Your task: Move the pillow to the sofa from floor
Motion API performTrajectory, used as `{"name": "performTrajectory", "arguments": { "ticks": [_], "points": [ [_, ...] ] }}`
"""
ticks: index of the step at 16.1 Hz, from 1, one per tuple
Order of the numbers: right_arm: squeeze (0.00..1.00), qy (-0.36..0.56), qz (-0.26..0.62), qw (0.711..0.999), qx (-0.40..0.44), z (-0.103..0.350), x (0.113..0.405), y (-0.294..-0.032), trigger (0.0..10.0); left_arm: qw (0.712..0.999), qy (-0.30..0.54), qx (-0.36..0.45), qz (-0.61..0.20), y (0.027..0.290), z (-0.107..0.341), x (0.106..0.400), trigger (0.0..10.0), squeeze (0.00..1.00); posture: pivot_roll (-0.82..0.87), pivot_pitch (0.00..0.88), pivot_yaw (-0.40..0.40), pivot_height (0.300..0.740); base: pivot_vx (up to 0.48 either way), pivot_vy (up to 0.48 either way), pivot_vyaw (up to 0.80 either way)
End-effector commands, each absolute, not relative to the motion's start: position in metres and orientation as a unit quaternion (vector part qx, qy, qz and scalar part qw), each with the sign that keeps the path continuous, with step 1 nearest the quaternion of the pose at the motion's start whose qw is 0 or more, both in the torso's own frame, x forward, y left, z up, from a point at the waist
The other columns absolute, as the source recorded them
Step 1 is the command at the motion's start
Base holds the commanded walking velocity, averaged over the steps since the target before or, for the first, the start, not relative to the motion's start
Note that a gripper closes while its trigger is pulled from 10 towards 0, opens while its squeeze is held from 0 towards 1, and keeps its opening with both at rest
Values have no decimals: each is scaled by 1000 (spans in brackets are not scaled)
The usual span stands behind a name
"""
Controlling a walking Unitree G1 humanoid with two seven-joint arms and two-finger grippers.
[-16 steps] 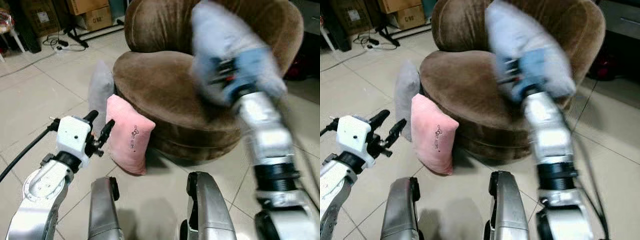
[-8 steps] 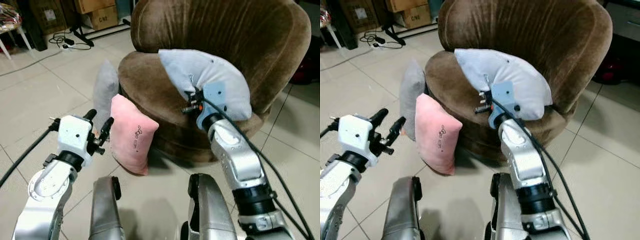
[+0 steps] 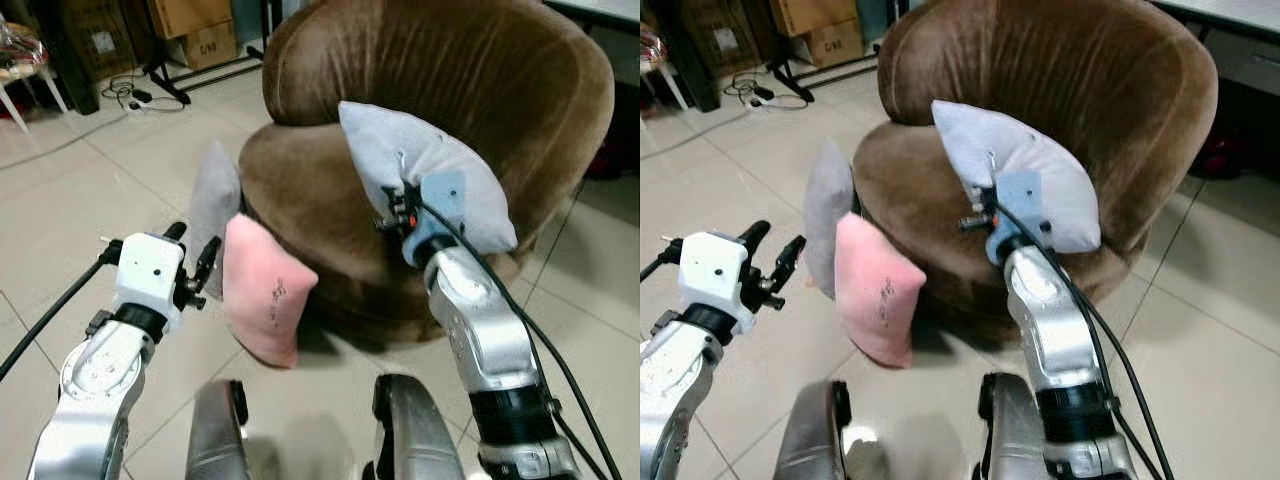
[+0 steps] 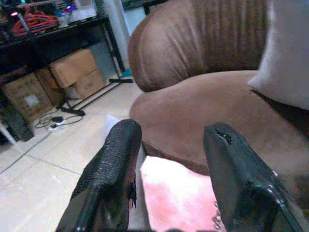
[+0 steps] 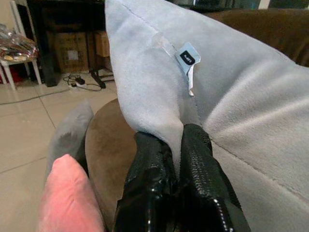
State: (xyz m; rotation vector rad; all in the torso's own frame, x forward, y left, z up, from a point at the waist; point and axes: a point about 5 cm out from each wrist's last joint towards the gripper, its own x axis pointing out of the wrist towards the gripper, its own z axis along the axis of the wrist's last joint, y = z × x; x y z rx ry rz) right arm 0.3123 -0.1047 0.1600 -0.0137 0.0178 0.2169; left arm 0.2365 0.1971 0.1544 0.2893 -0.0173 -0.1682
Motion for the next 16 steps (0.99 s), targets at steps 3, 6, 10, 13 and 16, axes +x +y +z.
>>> {"name": "performTrajectory", "arguments": {
  "ticks": [3, 6, 10, 13, 16],
  "points": [
    [0, 0, 97, 995, 3, 164, 307, -107, 10000, 985, 3, 157, -71, 197, 148, 237, 10000, 0, 44, 0, -37, 635, 0, 0, 0],
    [0, -5, 111, 994, 20, 168, 304, -106, 10000, 985, 1, 154, -71, 194, 148, 237, 10000, 0, 51, 0, -42, 664, 0, 0, 0],
    [0, 5, 126, 990, 65, 162, 299, -99, 10000, 986, 6, 159, -49, 199, 145, 231, 10000, 0, 66, 0, -47, 702, 0, 0, 0],
    [0, 24, 109, 990, 83, 152, 293, -103, 10000, 987, 7, 158, -34, 205, 144, 230, 10000, 0, 60, 0, -39, 726, 0, 0, 0],
    [0, 21, 105, 991, 84, 154, 293, -106, 10000, 986, 0, 162, -34, 206, 147, 236, 10000, 0, 50, 0, -30, 740, 0, 0, 0]
  ]
}}
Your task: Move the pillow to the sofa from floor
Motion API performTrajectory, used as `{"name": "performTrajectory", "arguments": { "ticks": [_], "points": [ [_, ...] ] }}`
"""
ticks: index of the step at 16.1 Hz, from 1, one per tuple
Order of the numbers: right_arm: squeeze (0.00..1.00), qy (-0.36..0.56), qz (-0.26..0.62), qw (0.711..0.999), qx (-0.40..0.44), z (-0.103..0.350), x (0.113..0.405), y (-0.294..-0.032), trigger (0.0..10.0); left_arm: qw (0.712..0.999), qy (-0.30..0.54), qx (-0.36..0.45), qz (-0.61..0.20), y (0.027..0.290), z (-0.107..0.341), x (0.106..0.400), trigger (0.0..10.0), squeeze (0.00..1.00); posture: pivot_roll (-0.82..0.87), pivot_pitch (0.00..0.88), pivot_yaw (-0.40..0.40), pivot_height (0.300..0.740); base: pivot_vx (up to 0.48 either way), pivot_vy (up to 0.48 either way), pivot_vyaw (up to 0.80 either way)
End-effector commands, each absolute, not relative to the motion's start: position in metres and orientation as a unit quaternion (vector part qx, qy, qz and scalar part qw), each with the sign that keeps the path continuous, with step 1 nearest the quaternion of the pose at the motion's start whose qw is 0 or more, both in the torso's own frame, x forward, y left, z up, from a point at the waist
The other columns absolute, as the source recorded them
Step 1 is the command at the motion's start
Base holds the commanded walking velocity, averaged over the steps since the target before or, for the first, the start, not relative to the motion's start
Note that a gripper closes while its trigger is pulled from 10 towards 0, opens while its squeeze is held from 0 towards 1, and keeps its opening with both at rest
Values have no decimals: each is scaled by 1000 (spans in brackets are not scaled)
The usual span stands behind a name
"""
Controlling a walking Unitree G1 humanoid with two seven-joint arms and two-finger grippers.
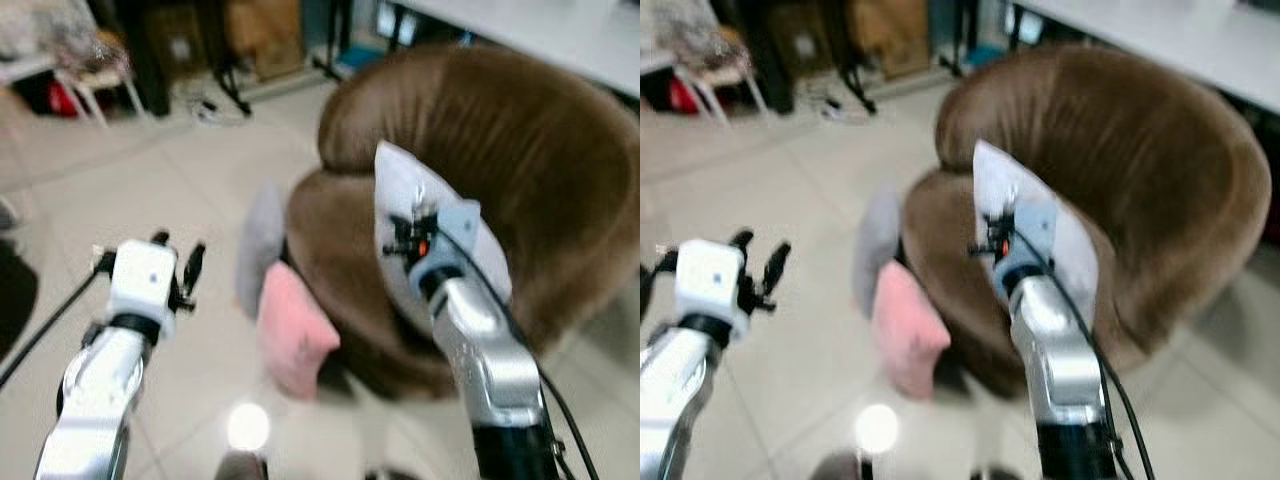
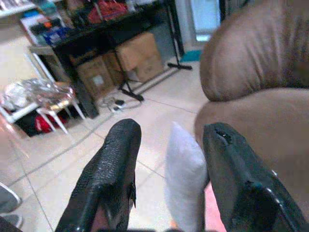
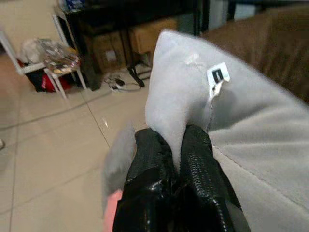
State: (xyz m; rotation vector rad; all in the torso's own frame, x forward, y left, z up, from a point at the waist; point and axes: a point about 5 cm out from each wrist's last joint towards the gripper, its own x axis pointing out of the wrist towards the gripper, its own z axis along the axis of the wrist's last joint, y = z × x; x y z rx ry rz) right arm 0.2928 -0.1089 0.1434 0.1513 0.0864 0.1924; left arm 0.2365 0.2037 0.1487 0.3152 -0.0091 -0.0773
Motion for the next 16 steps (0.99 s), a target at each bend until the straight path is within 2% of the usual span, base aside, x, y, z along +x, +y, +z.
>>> {"name": "performTrajectory", "arguments": {
  "ticks": [1, 4, 16],
  "points": [
    [0, 22, 101, 991, 86, 154, 293, -108, 10000, 986, -2, 163, -31, 205, 147, 237, 10000, 0, 46, 0, -32, 740, 0, 0, 0],
    [0, 26, 90, 992, 82, 154, 292, -110, 10000, 986, -5, 164, -27, 204, 148, 237, 10000, 0, 45, 0, -40, 740, 0, -94, 0],
    [0, 18, 84, 992, 88, 157, 293, -114, 10000, 985, -10, 168, -28, 200, 150, 241, 10000, 0, 36, 0, -37, 740, 0, -394, 0]
  ]
}}
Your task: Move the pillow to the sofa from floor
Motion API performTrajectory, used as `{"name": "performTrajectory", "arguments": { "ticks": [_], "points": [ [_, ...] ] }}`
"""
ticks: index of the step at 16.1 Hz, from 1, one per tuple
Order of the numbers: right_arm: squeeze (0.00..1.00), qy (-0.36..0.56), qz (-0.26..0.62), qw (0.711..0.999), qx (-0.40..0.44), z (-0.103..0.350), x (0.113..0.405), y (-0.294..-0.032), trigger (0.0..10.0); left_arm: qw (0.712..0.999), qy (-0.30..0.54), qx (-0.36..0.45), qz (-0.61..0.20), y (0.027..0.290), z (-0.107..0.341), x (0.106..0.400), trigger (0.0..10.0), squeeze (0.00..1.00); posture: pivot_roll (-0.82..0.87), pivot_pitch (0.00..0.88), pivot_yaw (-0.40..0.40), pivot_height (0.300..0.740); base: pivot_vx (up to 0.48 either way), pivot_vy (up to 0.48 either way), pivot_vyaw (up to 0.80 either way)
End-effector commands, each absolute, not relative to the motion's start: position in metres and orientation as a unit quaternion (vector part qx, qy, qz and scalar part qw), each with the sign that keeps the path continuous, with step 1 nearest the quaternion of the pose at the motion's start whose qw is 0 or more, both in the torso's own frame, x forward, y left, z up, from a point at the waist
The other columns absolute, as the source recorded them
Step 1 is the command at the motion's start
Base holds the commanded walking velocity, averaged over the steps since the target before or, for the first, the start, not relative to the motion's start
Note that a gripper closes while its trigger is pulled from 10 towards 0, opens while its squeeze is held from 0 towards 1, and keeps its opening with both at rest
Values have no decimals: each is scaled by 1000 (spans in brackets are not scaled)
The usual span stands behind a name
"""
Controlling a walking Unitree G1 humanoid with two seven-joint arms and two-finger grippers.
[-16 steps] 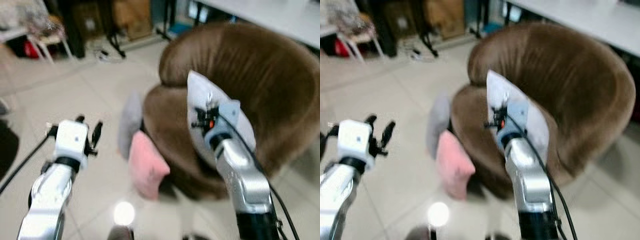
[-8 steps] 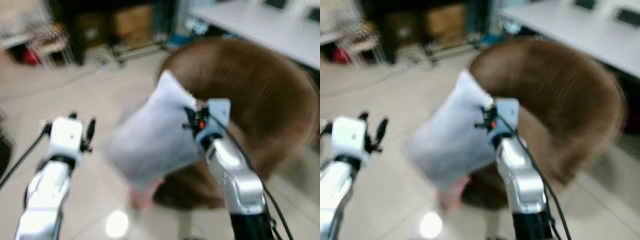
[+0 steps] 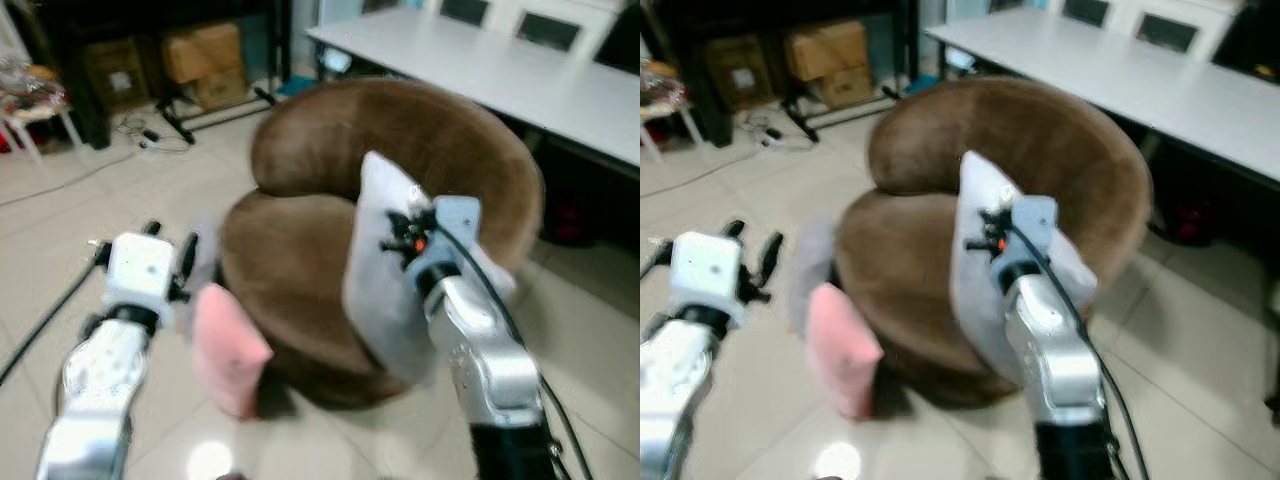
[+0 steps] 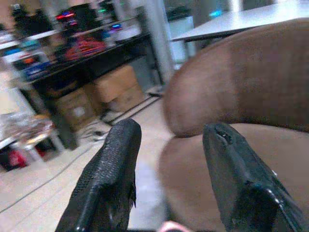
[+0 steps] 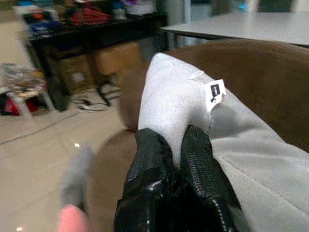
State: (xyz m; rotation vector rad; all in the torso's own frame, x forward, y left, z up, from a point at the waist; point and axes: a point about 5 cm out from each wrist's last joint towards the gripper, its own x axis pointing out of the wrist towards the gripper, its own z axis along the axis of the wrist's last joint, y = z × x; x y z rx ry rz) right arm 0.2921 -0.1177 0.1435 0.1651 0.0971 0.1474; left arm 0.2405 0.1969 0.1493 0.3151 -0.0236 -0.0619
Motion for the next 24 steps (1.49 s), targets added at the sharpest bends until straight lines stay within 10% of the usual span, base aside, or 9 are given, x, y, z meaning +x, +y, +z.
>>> {"name": "performTrajectory", "arguments": {
  "ticks": [1, 24],
  "points": [
    [0, 18, 86, 992, 88, 158, 293, -113, 10000, 988, -5, 152, -20, 201, 149, 241, 10000, 0, 37, 0, -39, 740, 0, 0, 0],
    [0, 15, 82, 995, 57, 160, 297, -114, 10000, 990, -17, 134, -28, 202, 152, 238, 10000, 0, 39, 0, -44, 740, 82, 0, 55]
  ]
}}
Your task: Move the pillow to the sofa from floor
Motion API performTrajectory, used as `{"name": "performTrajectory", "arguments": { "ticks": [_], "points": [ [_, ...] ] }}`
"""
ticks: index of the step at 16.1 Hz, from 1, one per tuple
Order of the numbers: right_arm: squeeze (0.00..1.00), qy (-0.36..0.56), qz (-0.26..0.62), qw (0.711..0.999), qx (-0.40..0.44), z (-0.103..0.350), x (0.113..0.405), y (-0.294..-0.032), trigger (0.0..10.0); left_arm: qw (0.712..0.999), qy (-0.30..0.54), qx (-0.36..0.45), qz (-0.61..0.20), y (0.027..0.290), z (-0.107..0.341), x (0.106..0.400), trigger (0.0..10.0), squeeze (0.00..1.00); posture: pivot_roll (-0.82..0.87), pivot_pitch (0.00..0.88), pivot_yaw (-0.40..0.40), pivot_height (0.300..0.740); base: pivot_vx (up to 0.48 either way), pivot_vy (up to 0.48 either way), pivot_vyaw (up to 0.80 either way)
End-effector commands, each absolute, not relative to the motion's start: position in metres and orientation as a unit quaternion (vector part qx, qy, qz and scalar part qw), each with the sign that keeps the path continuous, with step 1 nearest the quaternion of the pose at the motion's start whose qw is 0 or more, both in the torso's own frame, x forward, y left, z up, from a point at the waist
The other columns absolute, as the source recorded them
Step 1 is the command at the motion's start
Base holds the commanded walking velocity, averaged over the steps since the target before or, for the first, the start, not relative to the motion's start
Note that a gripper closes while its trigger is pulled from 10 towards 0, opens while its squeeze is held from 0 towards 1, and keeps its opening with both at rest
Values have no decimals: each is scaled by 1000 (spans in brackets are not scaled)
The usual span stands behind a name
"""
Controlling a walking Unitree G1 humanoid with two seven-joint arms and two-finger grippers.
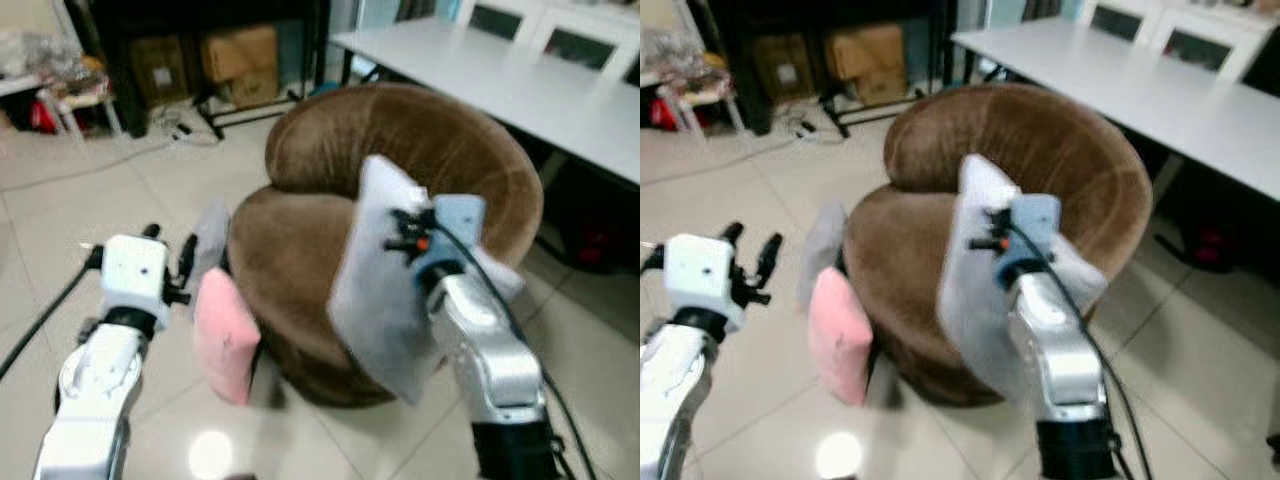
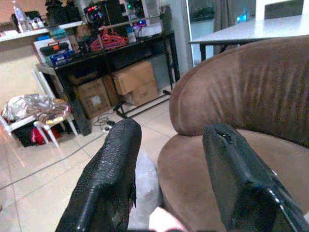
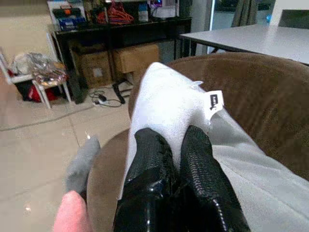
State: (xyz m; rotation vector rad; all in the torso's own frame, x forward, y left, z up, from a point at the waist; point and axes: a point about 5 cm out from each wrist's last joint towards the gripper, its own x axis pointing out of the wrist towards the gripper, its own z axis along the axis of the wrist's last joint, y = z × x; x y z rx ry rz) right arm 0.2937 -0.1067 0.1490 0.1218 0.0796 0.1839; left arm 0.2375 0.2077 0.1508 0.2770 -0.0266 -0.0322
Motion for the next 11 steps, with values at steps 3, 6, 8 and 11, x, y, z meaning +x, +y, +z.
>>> {"name": "performTrajectory", "arguments": {
  "ticks": [3, 6, 8, 11],
  "points": [
    [0, 15, 88, 994, 56, 160, 296, -112, 10000, 990, -10, 135, -31, 204, 147, 236, 10000, 0, 36, 0, -37, 740, 296, 0, 0],
    [0, 14, 88, 994, 57, 160, 297, -111, 10000, 990, -12, 134, -32, 205, 148, 237, 10000, 0, 37, 0, -37, 740, 304, 0, 0],
    [0, 14, 90, 994, 57, 160, 297, -111, 10000, 990, -12, 134, -32, 205, 148, 237, 10000, 0, 40, 0, -42, 740, 306, 0, 0],
    [0, 13, 93, 994, 57, 161, 298, -110, 10000, 990, -12, 134, -33, 204, 148, 237, 10000, 0, 40, 0, -42, 740, 303, 0, 0]
  ]
}}
